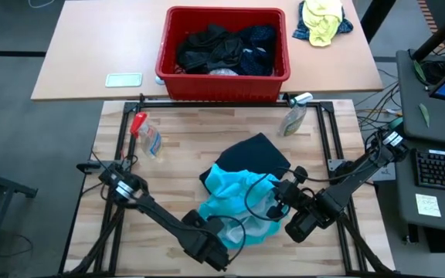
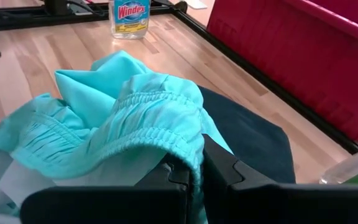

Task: Fold Laundry from Bin
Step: Fold the light blue shorts

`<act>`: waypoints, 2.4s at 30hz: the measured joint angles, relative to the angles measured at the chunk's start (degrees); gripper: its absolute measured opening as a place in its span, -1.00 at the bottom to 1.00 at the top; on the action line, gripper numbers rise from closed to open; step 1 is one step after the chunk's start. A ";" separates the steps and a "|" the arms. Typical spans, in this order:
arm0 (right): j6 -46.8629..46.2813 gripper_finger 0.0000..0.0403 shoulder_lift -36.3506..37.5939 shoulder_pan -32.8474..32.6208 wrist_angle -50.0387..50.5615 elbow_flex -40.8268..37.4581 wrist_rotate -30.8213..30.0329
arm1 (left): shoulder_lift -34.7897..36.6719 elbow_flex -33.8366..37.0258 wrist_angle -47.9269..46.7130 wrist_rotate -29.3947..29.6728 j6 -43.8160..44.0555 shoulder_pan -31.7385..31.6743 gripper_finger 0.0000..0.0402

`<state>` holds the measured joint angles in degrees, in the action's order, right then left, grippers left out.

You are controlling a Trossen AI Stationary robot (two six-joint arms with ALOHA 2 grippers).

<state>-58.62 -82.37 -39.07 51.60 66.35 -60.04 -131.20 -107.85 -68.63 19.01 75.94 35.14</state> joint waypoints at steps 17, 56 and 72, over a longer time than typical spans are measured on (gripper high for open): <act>19.97 -0.94 8.26 -7.46 0.56 14.39 18.56 | 8.14 -23.01 -20.24 18.29 -9.46 11.14 -0.99; -0.59 -0.94 4.59 5.12 38.27 16.63 13.34 | 10.89 -20.92 -21.35 26.09 -40.52 -13.95 -1.00; 2.25 -0.94 4.57 28.92 31.82 -1.49 2.51 | 10.77 -7.20 -21.37 32.53 -46.22 -28.39 -0.98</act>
<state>-56.37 -77.80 -10.15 83.42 64.86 -57.53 -120.43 -115.06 -90.00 51.54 29.72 6.75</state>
